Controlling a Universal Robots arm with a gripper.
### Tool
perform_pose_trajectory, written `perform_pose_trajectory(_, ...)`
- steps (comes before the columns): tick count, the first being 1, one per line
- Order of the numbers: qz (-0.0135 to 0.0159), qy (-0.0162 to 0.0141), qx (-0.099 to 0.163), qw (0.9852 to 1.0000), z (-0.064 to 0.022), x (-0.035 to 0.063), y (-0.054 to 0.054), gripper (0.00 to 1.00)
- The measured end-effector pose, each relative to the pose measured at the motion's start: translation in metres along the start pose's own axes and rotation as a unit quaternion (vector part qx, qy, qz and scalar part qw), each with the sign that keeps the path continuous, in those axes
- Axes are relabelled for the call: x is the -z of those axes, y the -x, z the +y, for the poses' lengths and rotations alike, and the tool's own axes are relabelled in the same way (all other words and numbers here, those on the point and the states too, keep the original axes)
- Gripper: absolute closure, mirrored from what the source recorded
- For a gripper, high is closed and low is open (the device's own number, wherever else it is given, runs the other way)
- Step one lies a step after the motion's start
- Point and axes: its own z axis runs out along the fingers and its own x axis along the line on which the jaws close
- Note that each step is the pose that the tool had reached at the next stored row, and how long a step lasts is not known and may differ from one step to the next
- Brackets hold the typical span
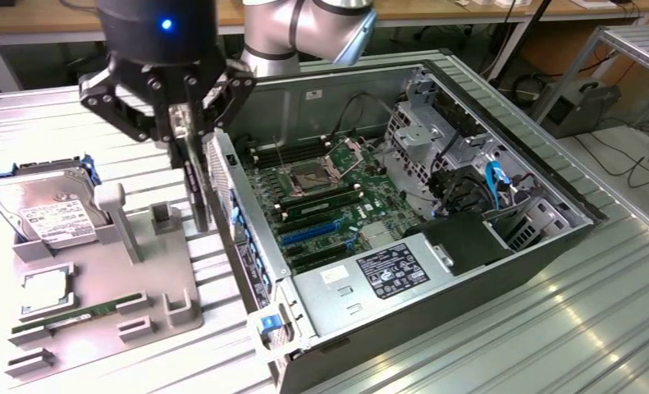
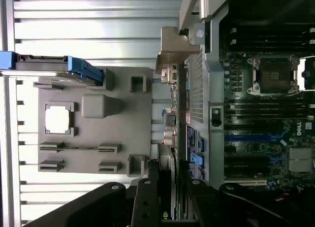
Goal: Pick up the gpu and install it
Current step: 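Pick up the gpu and move the gpu toward the slot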
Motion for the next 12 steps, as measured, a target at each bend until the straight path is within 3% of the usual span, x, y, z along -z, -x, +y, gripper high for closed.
perform_pose_trajectory(7, 0.0025, 0.0035, 0.0, 1.0, -0.0058, 0.0336, 0.035, 0.74)
perform_pose_trajectory(12, 0.004, 0.0042, 0.0, 1.0, -0.0056, 0.036, 0.063, 0.74)
